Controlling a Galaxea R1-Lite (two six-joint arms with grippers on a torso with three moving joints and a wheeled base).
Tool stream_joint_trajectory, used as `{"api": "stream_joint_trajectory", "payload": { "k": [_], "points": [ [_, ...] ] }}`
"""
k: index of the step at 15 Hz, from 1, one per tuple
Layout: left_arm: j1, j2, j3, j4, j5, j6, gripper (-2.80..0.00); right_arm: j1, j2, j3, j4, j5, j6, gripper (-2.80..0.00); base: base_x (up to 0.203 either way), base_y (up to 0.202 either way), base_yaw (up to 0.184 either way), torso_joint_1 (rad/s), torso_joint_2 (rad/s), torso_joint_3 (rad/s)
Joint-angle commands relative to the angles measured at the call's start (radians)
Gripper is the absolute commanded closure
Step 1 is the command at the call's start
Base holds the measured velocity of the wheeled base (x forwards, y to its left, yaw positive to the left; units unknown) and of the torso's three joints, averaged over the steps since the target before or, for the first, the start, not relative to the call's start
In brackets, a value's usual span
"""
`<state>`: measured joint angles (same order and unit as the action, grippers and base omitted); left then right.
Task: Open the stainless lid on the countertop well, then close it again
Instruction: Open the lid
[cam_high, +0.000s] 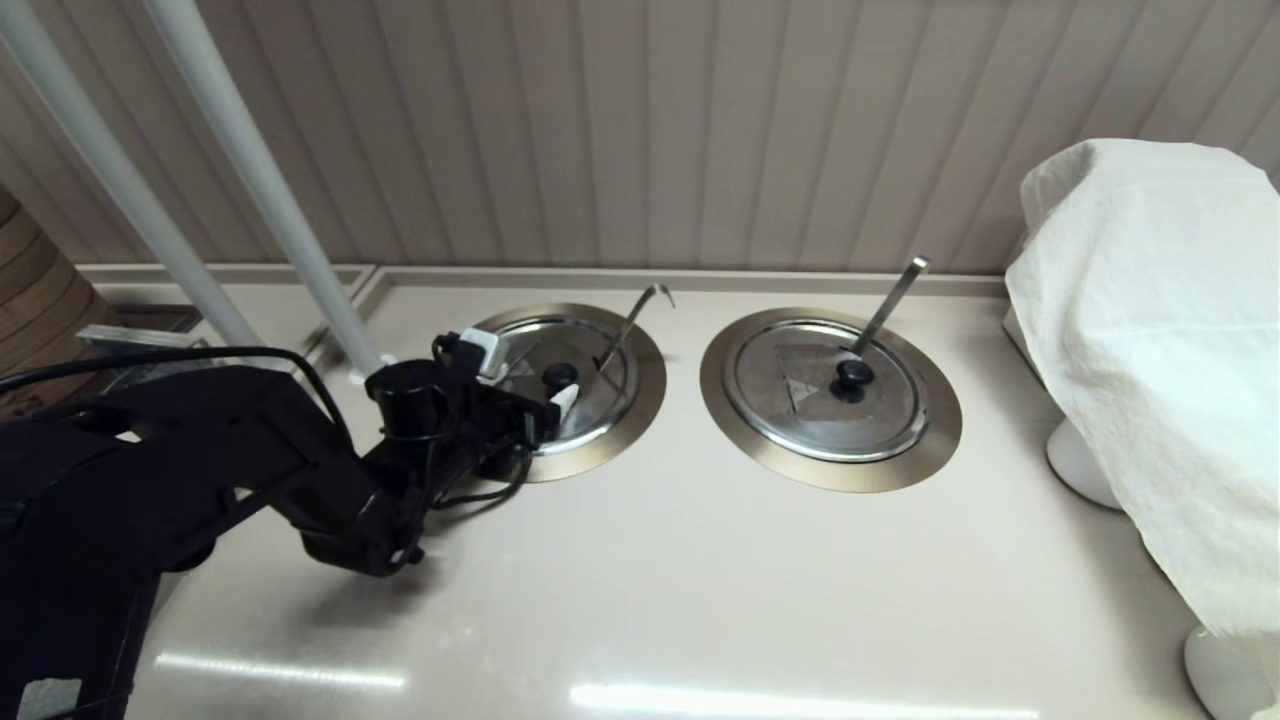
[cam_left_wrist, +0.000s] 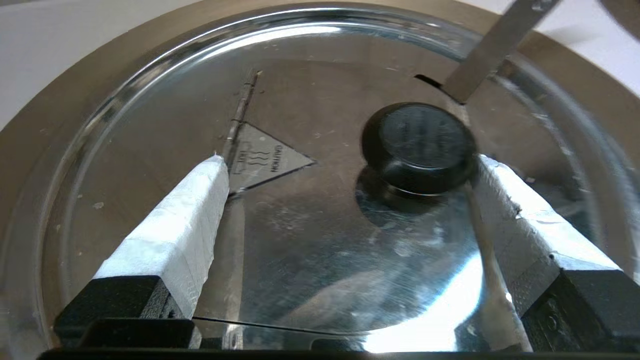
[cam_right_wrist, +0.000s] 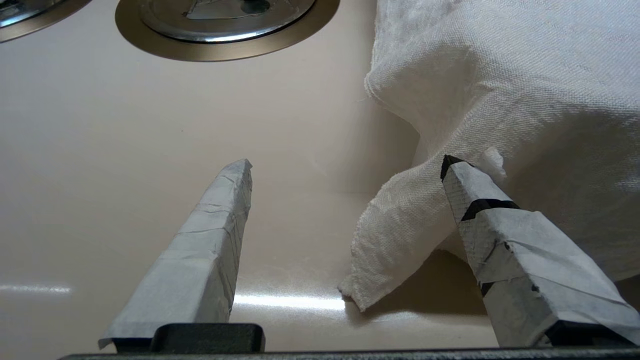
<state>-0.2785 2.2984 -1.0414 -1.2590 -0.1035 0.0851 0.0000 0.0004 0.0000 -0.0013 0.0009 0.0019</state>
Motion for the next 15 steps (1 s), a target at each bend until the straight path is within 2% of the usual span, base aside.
{"api": "stream_joint_trajectory", "payload": {
  "k": [1, 9, 12, 15],
  "points": [
    [-0.001, 0.03, -0.022, -0.005, 0.014, 0.0, -2.8, 0.0, 0.0, 0.0, 0.0, 0.002, 0.001, -2.8, 0.0, 0.0, 0.0, 0.0, 0.0, 0.0],
    [0.001, 0.013, -0.052, -0.006, 0.022, -0.004, -2.8, 0.0, 0.0, 0.0, 0.0, 0.001, 0.0, -2.8, 0.0, 0.0, 0.0, 0.0, 0.0, 0.0],
    [0.001, -0.031, -0.051, -0.002, 0.023, -0.04, -2.8, 0.0, 0.0, 0.0, 0.0, 0.001, 0.0, -2.8, 0.0, 0.0, 0.0, 0.0, 0.0, 0.0],
    [0.004, -0.034, -0.055, 0.0, 0.024, -0.042, -2.8, 0.0, 0.0, 0.0, 0.0, 0.001, 0.0, -2.8, 0.0, 0.0, 0.0, 0.0, 0.0, 0.0]
  ]
}}
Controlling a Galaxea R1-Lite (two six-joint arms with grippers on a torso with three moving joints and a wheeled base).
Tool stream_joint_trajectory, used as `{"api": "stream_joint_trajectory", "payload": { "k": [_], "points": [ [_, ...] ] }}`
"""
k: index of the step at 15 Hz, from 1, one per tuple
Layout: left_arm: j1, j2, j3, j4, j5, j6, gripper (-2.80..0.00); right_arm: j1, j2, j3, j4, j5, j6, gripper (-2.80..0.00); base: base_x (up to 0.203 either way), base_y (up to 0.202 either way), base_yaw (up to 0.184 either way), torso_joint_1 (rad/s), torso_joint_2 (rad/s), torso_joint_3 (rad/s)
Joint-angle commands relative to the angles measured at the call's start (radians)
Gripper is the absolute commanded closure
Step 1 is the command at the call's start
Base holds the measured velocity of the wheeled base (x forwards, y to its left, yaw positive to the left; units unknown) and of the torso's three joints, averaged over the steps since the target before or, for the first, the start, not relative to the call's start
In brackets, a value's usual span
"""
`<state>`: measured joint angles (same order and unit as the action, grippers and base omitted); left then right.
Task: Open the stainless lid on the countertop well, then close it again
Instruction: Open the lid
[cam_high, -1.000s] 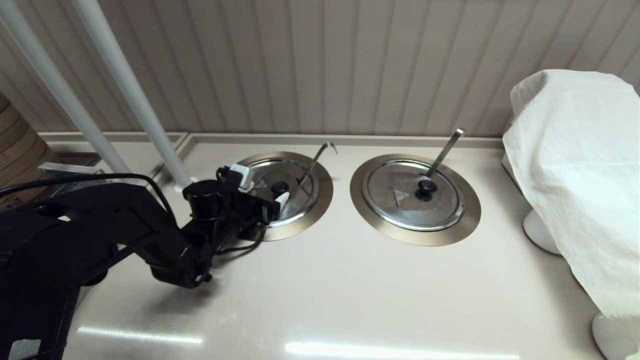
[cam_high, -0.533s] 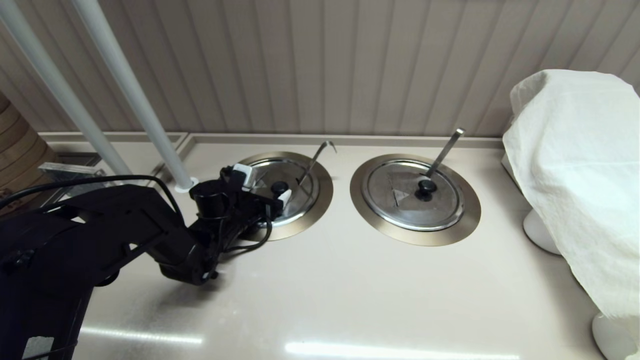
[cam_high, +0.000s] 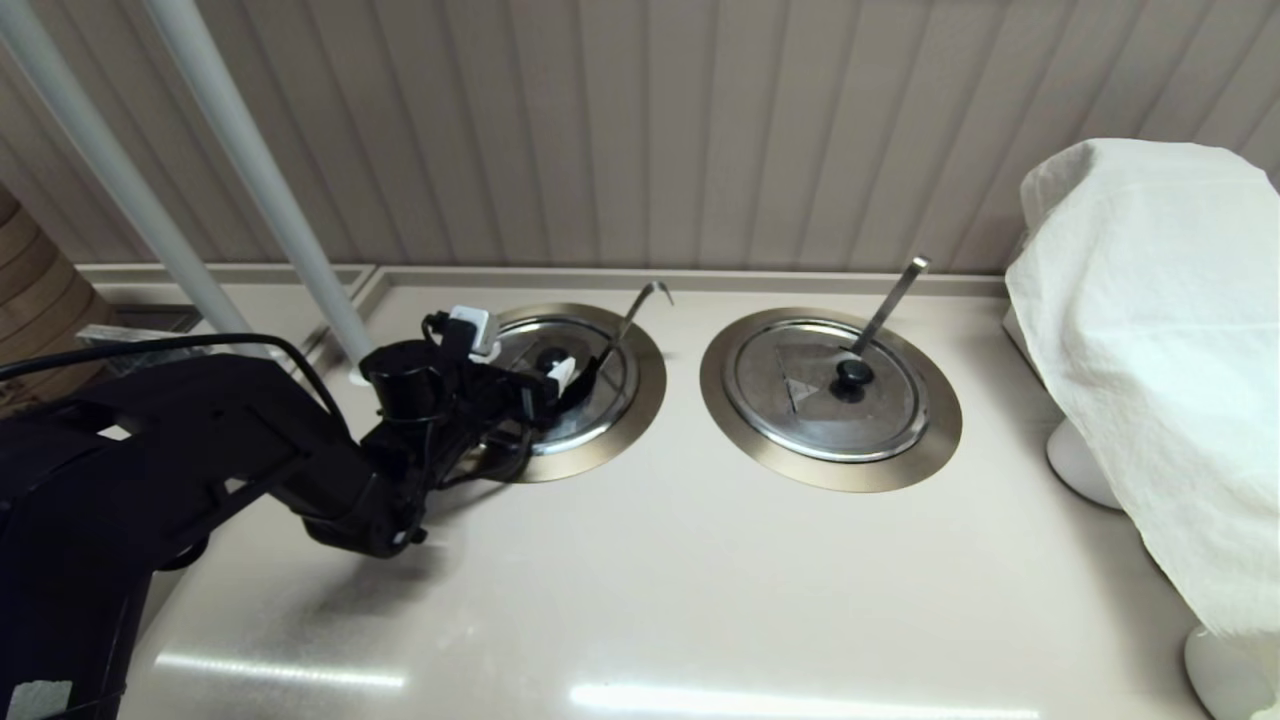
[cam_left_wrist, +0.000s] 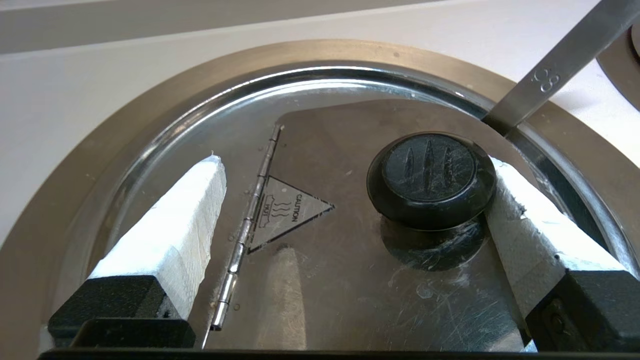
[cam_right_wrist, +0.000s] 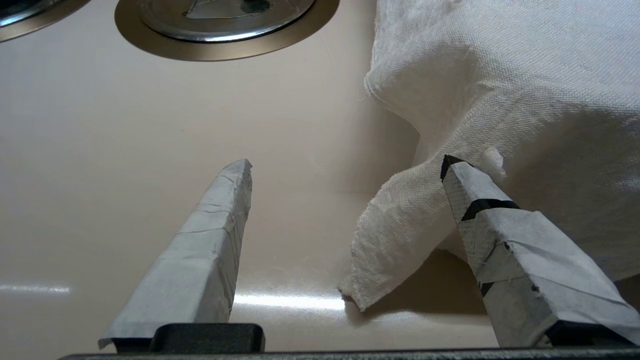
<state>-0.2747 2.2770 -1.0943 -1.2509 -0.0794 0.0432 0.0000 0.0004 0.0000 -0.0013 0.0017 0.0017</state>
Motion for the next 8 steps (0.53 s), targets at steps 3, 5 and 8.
{"api": "stream_joint_trajectory", "payload": {
  "k": [3, 5, 8],
  "points": [
    [0.014, -0.011, -0.019, -0.002, 0.0, -0.005, -2.8, 0.0, 0.0, 0.0, 0.0, 0.0, 0.001, -2.8, 0.0, 0.0, 0.0, 0.0, 0.0, 0.0],
    [0.026, -0.026, -0.042, 0.04, -0.001, -0.054, -2.8, 0.0, 0.0, 0.0, 0.0, 0.001, 0.0, -2.8, 0.0, 0.0, 0.0, 0.0, 0.0, 0.0],
    [0.067, -0.012, -0.087, 0.079, -0.006, -0.09, -2.8, 0.0, 0.0, 0.0, 0.0, 0.0, 0.0, -2.8, 0.0, 0.0, 0.0, 0.0, 0.0, 0.0]
  ]
}}
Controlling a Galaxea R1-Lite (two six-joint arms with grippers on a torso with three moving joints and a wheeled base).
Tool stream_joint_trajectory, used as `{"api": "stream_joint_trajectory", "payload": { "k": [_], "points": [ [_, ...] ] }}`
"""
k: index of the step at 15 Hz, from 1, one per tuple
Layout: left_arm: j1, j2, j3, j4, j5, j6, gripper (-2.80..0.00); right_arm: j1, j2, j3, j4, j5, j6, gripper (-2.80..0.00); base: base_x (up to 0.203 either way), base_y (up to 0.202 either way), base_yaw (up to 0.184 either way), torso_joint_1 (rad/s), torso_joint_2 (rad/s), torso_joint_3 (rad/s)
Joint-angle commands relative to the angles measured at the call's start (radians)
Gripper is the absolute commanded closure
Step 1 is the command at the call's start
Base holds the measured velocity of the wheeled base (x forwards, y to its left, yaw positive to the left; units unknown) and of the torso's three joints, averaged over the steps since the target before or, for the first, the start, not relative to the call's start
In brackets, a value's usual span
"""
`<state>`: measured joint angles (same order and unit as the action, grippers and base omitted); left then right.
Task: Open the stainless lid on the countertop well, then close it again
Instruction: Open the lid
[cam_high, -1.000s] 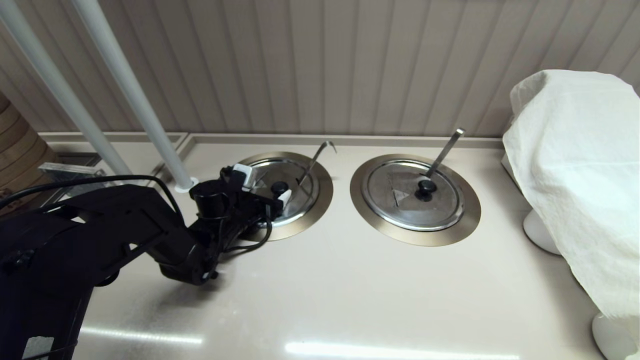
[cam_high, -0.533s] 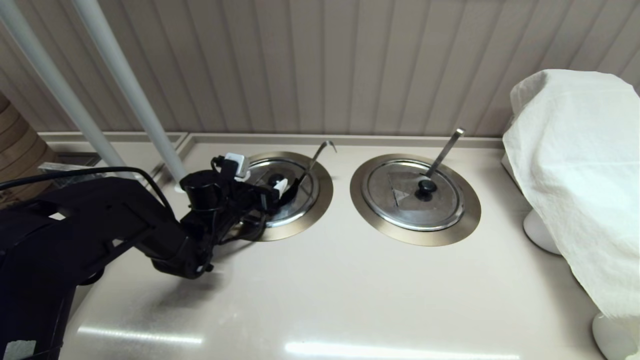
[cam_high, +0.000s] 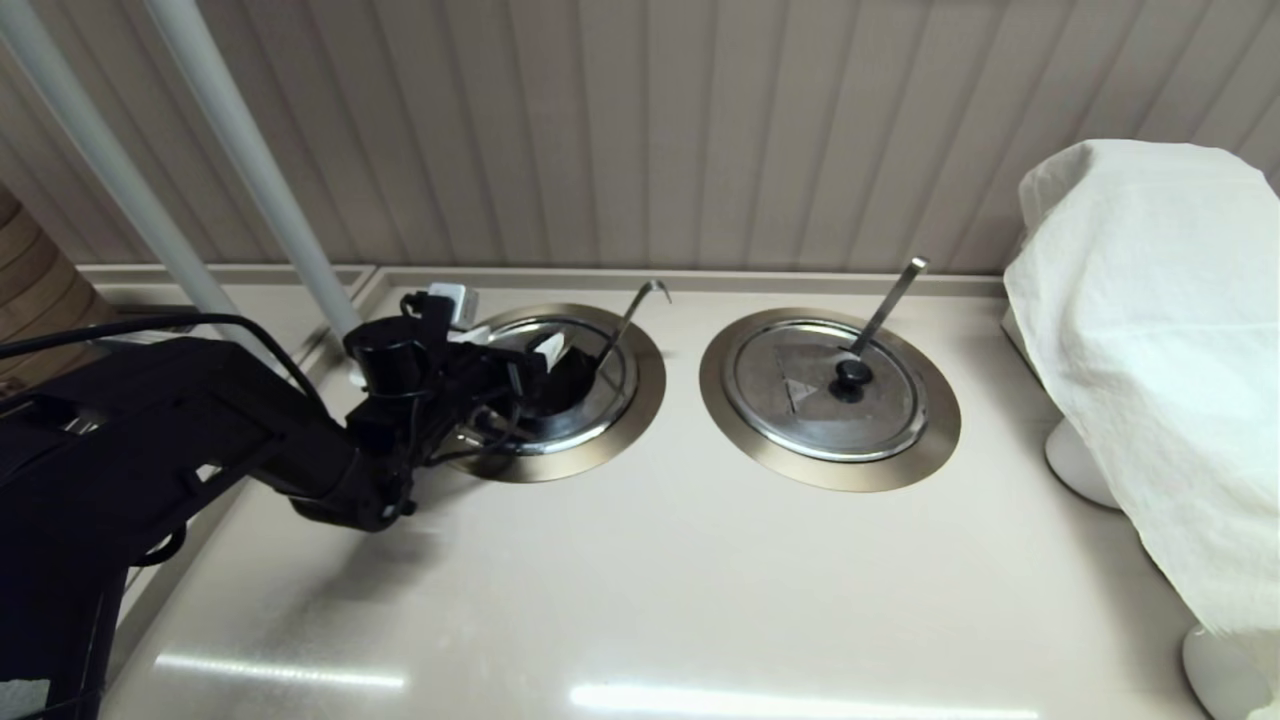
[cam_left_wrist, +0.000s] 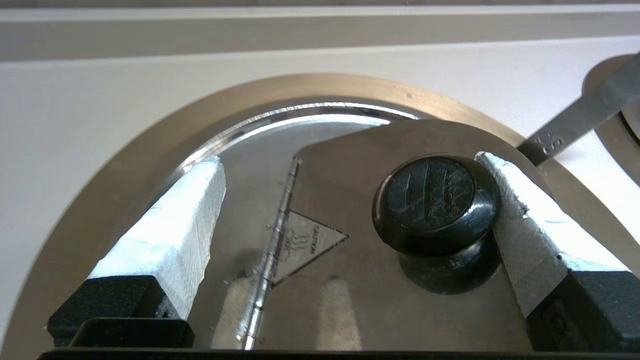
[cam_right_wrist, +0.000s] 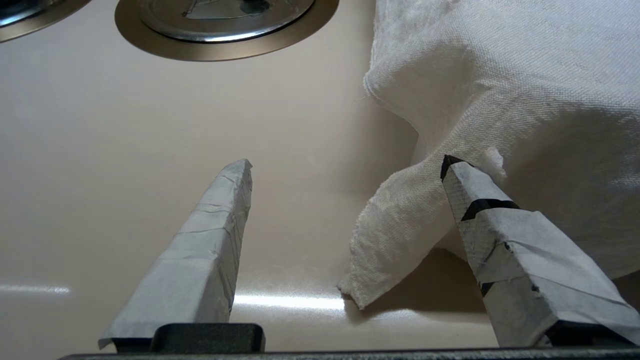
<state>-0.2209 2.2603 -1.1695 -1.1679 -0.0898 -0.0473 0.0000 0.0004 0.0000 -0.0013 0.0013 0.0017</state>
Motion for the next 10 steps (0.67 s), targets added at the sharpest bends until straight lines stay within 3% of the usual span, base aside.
{"api": "stream_joint_trajectory", "payload": {
  "k": [1, 8, 10],
  "points": [
    [0.018, 0.016, -0.022, -0.003, 0.004, 0.0, -2.8, 0.0, 0.0, 0.0, 0.0, 0.0, 0.0, -2.8, 0.0, 0.0, 0.0, 0.0, 0.0, 0.0],
    [0.043, 0.018, -0.058, -0.006, 0.014, -0.005, -2.8, 0.0, 0.0, 0.0, 0.0, 0.0, 0.001, -2.8, 0.0, 0.0, 0.0, 0.0, 0.0, 0.0],
    [0.054, 0.023, -0.081, -0.004, 0.045, -0.006, -2.8, 0.0, 0.0, 0.0, 0.0, 0.0, 0.0, -2.8, 0.0, 0.0, 0.0, 0.0, 0.0, 0.0]
  ]
}}
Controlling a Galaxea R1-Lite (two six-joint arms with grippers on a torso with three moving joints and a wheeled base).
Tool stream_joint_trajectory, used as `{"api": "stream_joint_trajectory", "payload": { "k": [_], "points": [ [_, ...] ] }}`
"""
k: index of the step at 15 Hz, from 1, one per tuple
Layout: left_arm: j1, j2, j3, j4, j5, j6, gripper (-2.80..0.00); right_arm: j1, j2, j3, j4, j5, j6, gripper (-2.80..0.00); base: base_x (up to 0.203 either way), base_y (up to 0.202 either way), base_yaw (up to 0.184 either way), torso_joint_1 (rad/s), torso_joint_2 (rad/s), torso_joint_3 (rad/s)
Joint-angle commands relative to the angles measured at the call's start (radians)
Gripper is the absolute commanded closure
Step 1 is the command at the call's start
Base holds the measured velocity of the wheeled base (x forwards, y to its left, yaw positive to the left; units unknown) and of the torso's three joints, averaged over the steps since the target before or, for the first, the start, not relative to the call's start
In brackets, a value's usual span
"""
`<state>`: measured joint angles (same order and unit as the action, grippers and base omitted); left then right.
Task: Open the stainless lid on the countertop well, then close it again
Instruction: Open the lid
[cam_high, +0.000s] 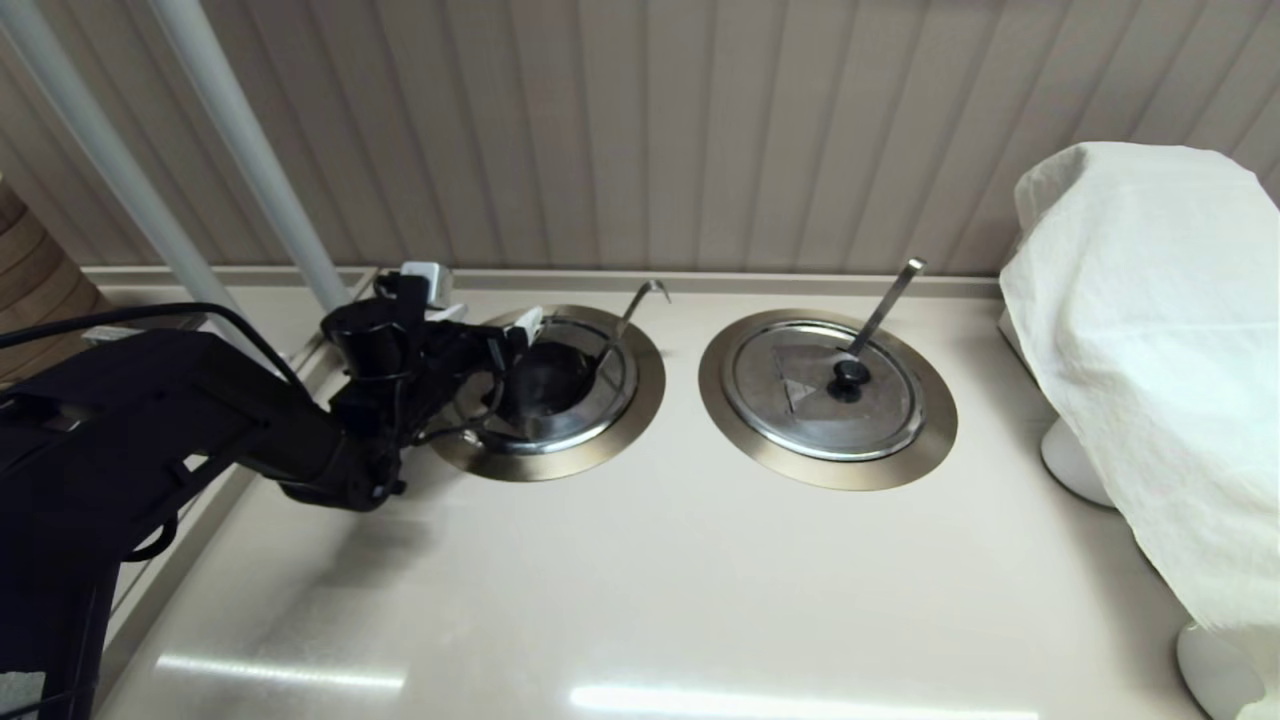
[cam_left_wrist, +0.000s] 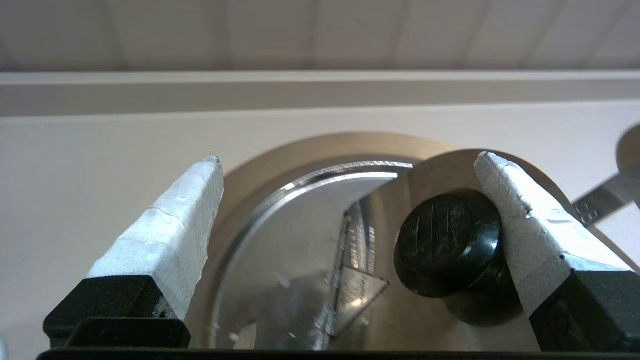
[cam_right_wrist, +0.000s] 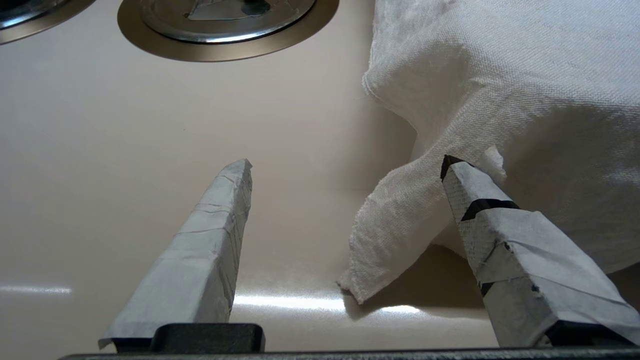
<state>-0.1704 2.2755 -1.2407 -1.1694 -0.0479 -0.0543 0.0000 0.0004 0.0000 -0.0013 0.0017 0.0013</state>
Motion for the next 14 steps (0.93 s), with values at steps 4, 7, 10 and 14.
{"api": "stream_joint_trajectory", "payload": {
  "k": [4, 7, 10, 14],
  "points": [
    [0.025, 0.024, -0.035, -0.004, 0.013, 0.001, -2.8, 0.0, 0.0, 0.0, 0.0, 0.001, 0.0, -2.8, 0.0, 0.0, 0.0, 0.0, 0.0, 0.0],
    [0.042, 0.041, -0.052, -0.007, 0.014, 0.001, -2.8, 0.0, 0.0, 0.0, 0.0, 0.0, 0.0, -2.8, 0.0, 0.0, 0.0, 0.0, 0.0, 0.0],
    [0.056, 0.042, -0.058, -0.007, 0.014, 0.002, -2.8, 0.0, 0.0, 0.0, 0.0, 0.0, 0.002, -2.8, 0.0, 0.0, 0.0, 0.0, 0.0, 0.0],
    [0.096, 0.059, -0.09, -0.007, 0.014, 0.002, -2.8, 0.0, 0.0, 0.0, 0.0, 0.0, 0.001, -2.8, 0.0, 0.0, 0.0, 0.0, 0.0, 0.0]
  ]
}}
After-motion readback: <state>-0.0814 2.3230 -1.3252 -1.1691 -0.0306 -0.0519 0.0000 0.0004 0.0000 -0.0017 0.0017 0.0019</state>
